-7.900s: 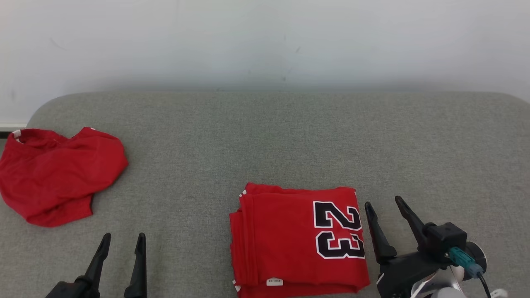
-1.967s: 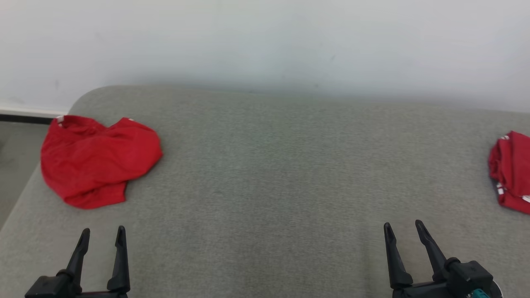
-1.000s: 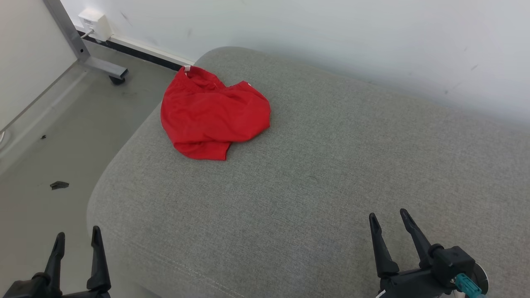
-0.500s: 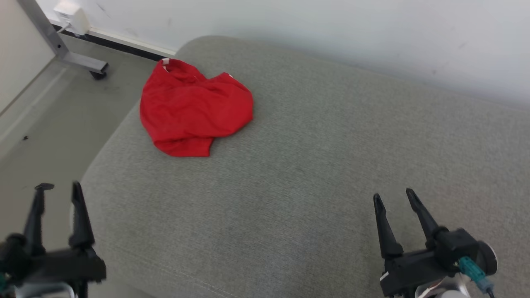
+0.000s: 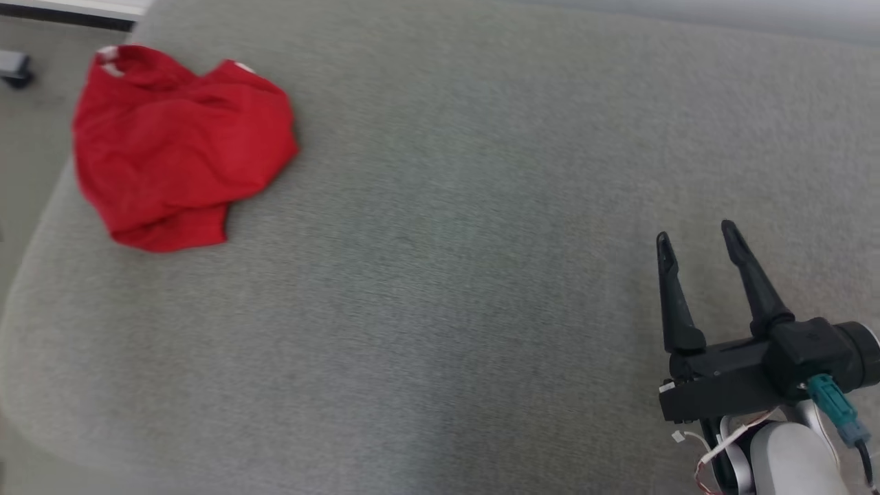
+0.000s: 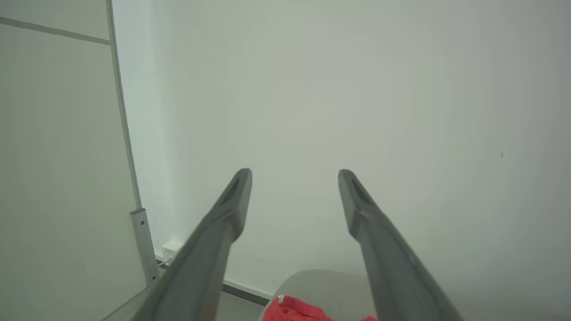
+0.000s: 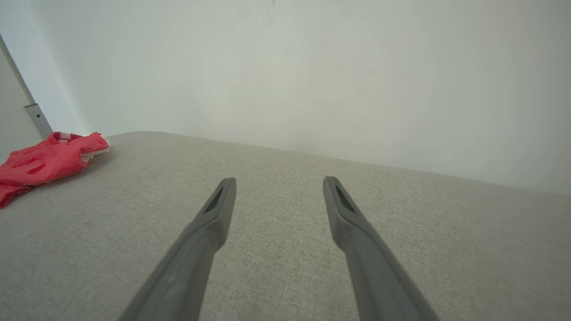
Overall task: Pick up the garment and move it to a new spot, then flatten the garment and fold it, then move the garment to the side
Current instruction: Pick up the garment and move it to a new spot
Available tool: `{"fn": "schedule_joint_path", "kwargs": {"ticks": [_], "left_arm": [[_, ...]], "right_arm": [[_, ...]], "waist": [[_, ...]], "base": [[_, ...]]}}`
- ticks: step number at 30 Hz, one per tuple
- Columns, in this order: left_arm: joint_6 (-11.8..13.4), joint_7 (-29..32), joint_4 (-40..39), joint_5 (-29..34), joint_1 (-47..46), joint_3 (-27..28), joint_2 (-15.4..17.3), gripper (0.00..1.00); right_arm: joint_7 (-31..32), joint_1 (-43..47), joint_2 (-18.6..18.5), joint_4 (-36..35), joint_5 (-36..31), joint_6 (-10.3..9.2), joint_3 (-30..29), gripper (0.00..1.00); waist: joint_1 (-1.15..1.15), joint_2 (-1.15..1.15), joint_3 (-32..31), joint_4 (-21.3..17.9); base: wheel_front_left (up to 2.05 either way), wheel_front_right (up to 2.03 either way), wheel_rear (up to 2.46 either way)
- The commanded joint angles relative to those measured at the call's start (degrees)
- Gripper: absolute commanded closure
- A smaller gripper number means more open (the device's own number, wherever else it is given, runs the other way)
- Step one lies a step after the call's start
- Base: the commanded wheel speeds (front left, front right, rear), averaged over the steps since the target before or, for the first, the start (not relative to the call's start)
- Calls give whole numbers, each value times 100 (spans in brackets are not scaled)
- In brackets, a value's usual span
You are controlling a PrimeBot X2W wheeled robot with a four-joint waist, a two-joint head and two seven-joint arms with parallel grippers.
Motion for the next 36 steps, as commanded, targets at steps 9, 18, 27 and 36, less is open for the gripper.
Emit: {"fn": "schedule_joint_path", "kwargs": {"ticks": [9, 18, 27, 36], "left_arm": [[10, 223, 1110, -493, -1428, -479, 1141, 0], [11, 955, 2628, -1040, -1796, -1016, 1522, 0], [11, 2095, 3737, -1650, -1709, -1551, 1811, 0], [11, 2710, 4213, -2005, -1639, -2072, 1831, 80]], "right_arm": [[-142, -65, 64, -405, -147, -16, -218, 0], [-186, -115, 67, -483, -9, -17, -210, 0], [-190, -45, 66, -497, 23, -17, -211, 0], [-142, -43, 65, -520, 6, -17, -194, 0]], "waist": [[-1, -1, 1438, -1534], [-1, -1, 1482, -1777], [-1, -1, 1364, -1878], [-1, -1, 1307, -1916]], "base": [[0, 0, 0], [0, 0, 0], [0, 0, 0], [0, 0, 0]]}}
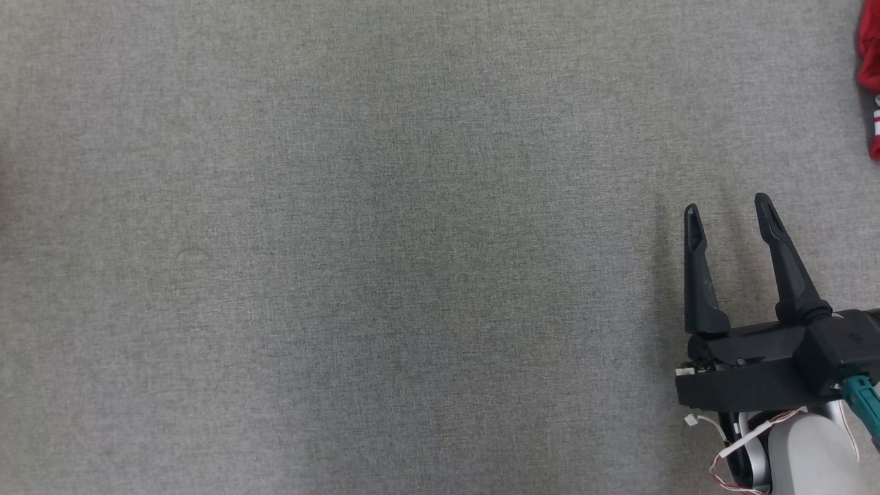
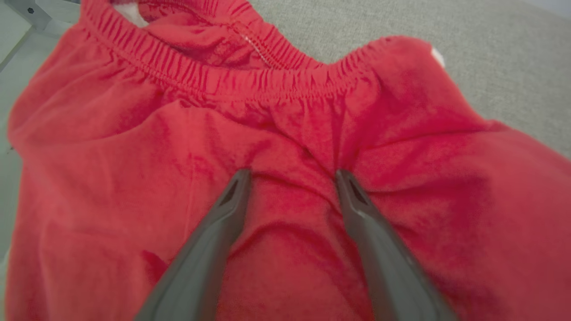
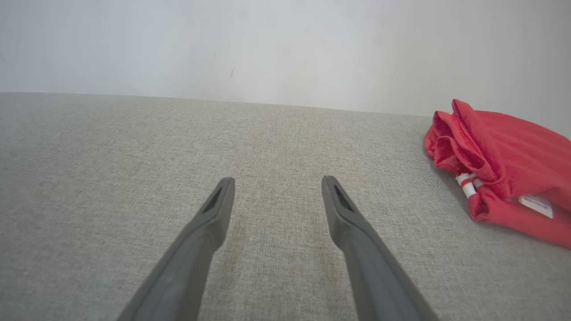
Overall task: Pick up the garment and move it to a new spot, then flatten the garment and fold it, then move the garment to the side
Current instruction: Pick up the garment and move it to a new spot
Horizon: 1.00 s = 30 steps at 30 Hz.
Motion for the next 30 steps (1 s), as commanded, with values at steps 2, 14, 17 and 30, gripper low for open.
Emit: {"fn": "schedule_joint_path", "kwargs": {"ticks": [2, 14, 17, 30], "left_arm": [[16, -183, 129, -26, 121, -137, -25, 100], [15, -1726, -53, 260, -327, -380, 154, 100], [15, -1972, -221, 307, -522, -503, 157, 100], [40, -1922, -1938, 654, -1223, -1128, -9, 100]], "right_arm": [[8, 16, 12, -8, 8, -17, 26, 0], [-139, 74, 11, 328, 190, -17, 32, 0], [-193, 77, 11, 475, 290, -17, 66, 0], [-485, 241, 10, 1123, 755, -17, 77, 0]], "waist": [[1, 0, -35, -11], [1, 0, -584, 153], [1, 0, -771, 180], [1, 0, -1540, -391]], "base": [[0, 0, 0], [0, 0, 0], [0, 0, 0], [0, 0, 0]]}}
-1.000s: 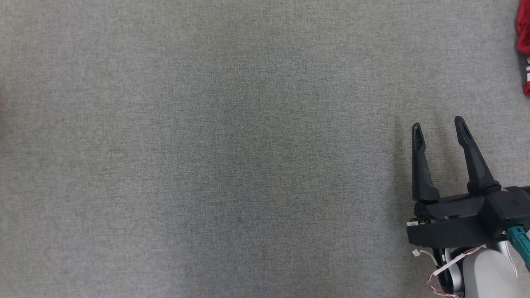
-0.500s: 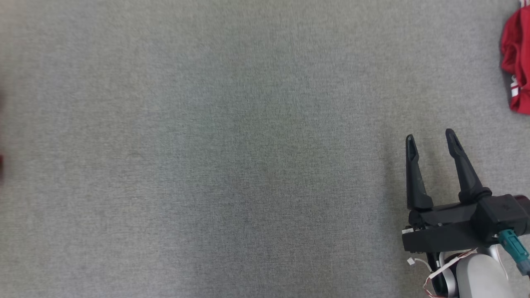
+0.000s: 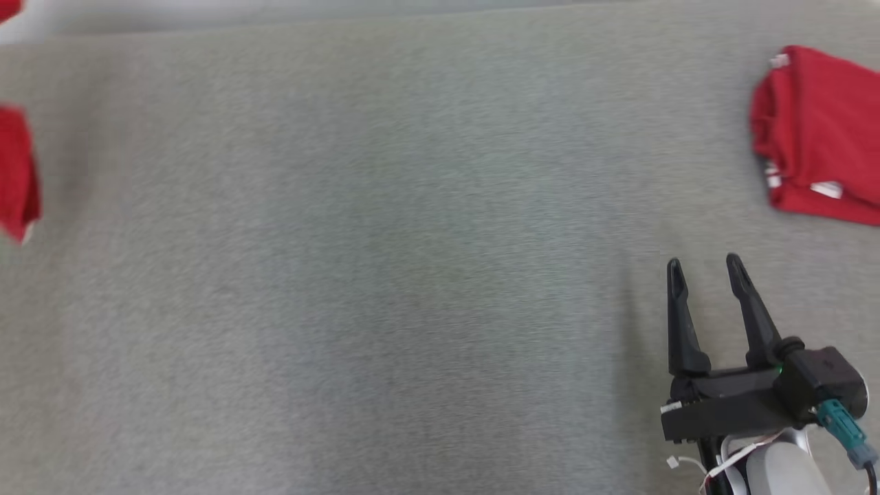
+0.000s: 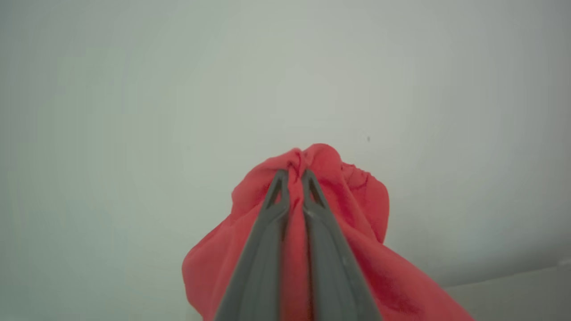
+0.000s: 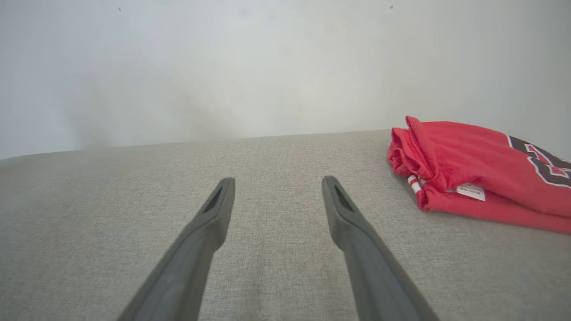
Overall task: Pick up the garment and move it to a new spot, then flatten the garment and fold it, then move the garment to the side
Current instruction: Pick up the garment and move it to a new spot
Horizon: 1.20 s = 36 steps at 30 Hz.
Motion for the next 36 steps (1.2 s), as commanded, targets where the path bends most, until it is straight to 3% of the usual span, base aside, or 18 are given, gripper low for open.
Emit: {"fn": "schedule_joint_path", "kwargs": {"ticks": [1, 11, 21, 29, 36], "left_arm": [[39, 102, -237, 4, -89, -68, -94, 100], [316, 852, -1724, -109, -199, -589, -975, 100], [522, 758, -2001, -212, 39, -1157, -2201, 100], [643, 264, -1980, -397, 1079, -1280, -2488, 100], [808, -309, -1769, -647, 2655, -1134, -2296, 100]], "right_arm": [[-36, 78, 8, 53, 65, -17, -14, 0], [-73, 234, 9, 126, 449, -17, -28, 0], [-68, 250, 10, 90, 578, -17, -9, 0], [-67, 249, 9, 141, 440, -17, -60, 0], [-67, 145, 8, 207, 246, -17, -25, 0]], "waist": [[1, 0, -266, -381], [1, 0, -394, -1314], [1, 0, -335, -1718], [1, 0, -371, -1478], [1, 0, -393, -1034]], "base": [[0, 0, 0], [0, 0, 0], [0, 0, 0], [0, 0, 0], [0, 0, 0]]}}
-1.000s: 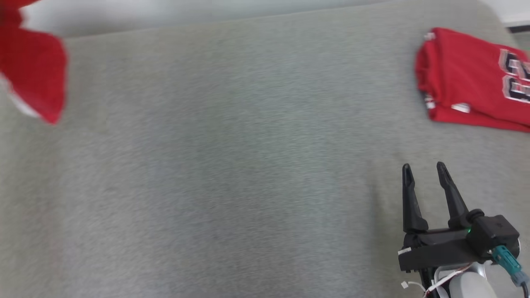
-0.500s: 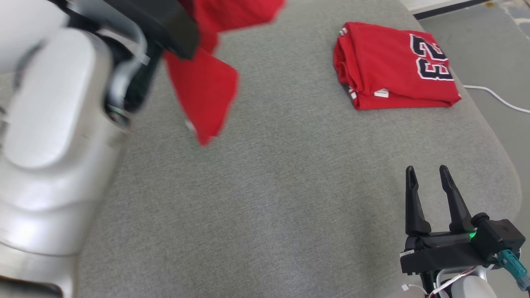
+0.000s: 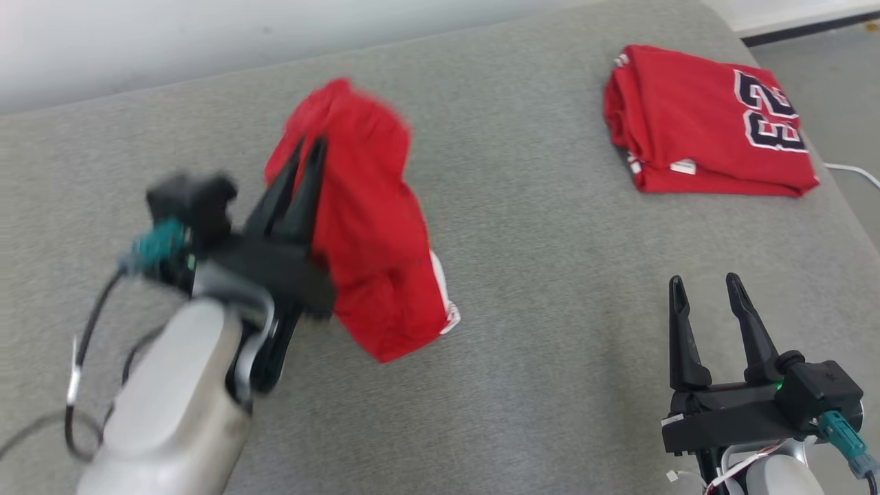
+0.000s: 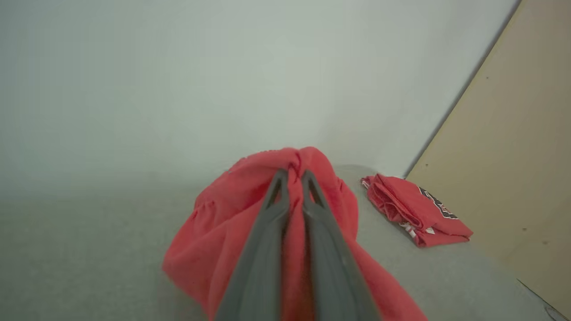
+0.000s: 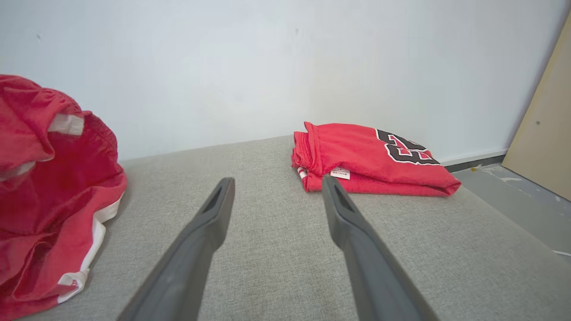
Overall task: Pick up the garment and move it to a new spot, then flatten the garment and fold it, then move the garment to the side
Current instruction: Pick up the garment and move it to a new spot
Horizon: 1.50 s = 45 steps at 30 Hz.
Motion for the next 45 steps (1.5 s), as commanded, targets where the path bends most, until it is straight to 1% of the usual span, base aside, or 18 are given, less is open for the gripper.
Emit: {"fn": "schedule_joint_path", "kwargs": {"ticks": [1, 7, 11, 12, 13, 14, 17, 28, 29, 33, 37, 45], "left_arm": [[30, -64, 15, -18, 152, 30, 52, 100], [138, -319, 121, 54, 1129, 115, 319, 100], [193, -409, 116, 101, 1557, 212, 381, 100], [189, -413, 104, 143, 1632, 217, 382, 86], [191, -425, 87, 198, 1689, 204, 373, 50], [206, -439, 55, 244, 1720, 232, 367, 0], [227, -451, -107, 414, 1791, 345, 338, 0], [291, -444, -1113, 1364, 2437, 1492, 413, 0], [291, -444, -1113, 1364, 2437, 1492, 413, 0], [255, -445, -1354, 1680, 2714, 1832, 463, 0], [144, -442, -1482, 1833, 3045, 2088, 407, 0], [53, -443, -1746, 2102, 3647, 2341, 172, 0]], "right_arm": [[-2, -21, 4, 8, -53, -17, -17, 0], [-2, 4, 3, 73, -154, -17, -8, 0], [-2, 41, 4, 130, -182, -17, 46, 0], [-2, 50, 4, 143, -190, -17, 57, 0], [-2, 63, 3, 157, -197, -17, 50, 0], [-2, 74, 3, 174, -206, -17, 74, 0], [-2, 103, 2, 190, -225, -17, 76, 0], [-2, 330, 4, 143, -345, -17, 57, 0], [-2, 330, 4, 143, -345, -17, 57, 0], [-2, 451, 3, 102, -331, -17, 82, 0], [11, 577, 3, 35, -267, -17, 136, 0], [71, 741, 2, -73, -206, -17, 204, 0]], "waist": [[0, 0, -17, 181], [0, 0, -65, 479], [0, 0, -133, 651], [0, 0, -155, 695], [0, 0, -183, 740], [0, 0, -214, 773], [0, 0, -338, 874], [0, 0, -845, 1145], [0, 0, -845, 1145], [0, 0, -1001, 1260], [0, 0, -1120, 1369], [0, 0, -1156, 1542]], "base": [[0, 0, 0], [0, 0, 0], [0, 0, 0], [0, 0, 0], [0, 0, 0], [0, 0, 0], [0, 0, 0], [0, 0, 0], [0, 0, 0], [0, 0, 0], [0, 0, 0], [0, 0, 0]]}}
